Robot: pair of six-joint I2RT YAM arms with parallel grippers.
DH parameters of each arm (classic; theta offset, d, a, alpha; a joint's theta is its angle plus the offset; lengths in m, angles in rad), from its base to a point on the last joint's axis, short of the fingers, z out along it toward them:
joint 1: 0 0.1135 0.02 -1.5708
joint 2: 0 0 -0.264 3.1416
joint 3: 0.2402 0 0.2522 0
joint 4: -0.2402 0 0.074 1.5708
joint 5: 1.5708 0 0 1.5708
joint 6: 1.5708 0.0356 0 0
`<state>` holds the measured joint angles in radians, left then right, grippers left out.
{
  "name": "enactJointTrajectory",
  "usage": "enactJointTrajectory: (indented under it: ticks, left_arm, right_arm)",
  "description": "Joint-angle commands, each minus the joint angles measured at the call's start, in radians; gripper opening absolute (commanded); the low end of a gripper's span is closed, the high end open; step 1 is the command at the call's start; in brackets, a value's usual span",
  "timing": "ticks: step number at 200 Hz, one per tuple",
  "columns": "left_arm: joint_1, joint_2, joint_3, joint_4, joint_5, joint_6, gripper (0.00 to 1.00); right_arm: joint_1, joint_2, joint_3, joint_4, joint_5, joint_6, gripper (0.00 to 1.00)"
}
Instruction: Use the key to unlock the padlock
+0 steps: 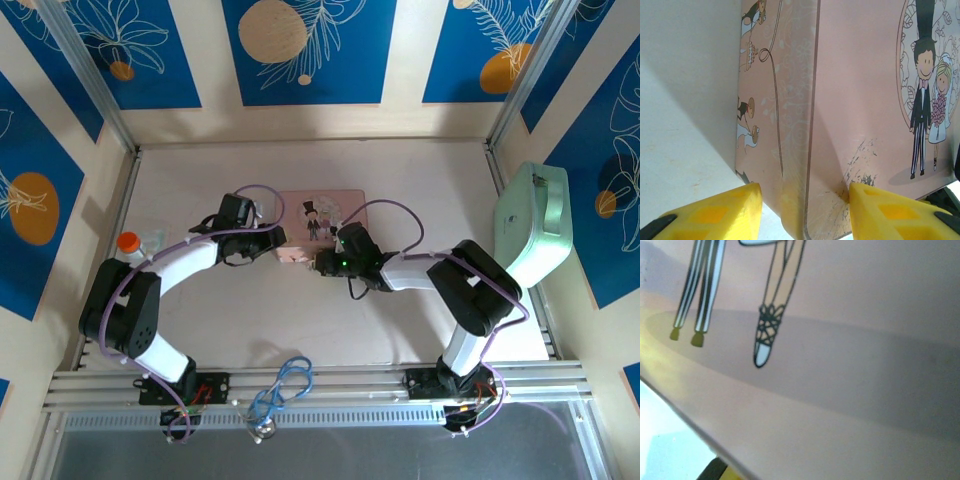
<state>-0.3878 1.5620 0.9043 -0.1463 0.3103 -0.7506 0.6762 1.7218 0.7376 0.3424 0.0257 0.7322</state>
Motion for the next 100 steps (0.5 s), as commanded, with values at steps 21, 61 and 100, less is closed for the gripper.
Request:
enactJointTrajectory:
  ticks: [21, 61, 100]
  left_arm:
    - [0.021, 0.019, -0.03, -0.026, -0.03, -0.007, 0.47]
    - [0.02, 0.01, -0.045, -0.007, -0.026, -0.007, 0.46]
    - [0.018, -0.006, -0.044, 0.003, -0.02, 0.004, 0.46]
  right_arm:
    - [-0.014, 0.008, -0.005, -0.055, -0.071, 0.094, 0.06]
    - [0.028, -0.053, -0.03, -0.073, 0.032, 0.151, 0.31]
    - [0.108, -0.14, -0.099, -0.046, 0.208, 0.31, 0.41]
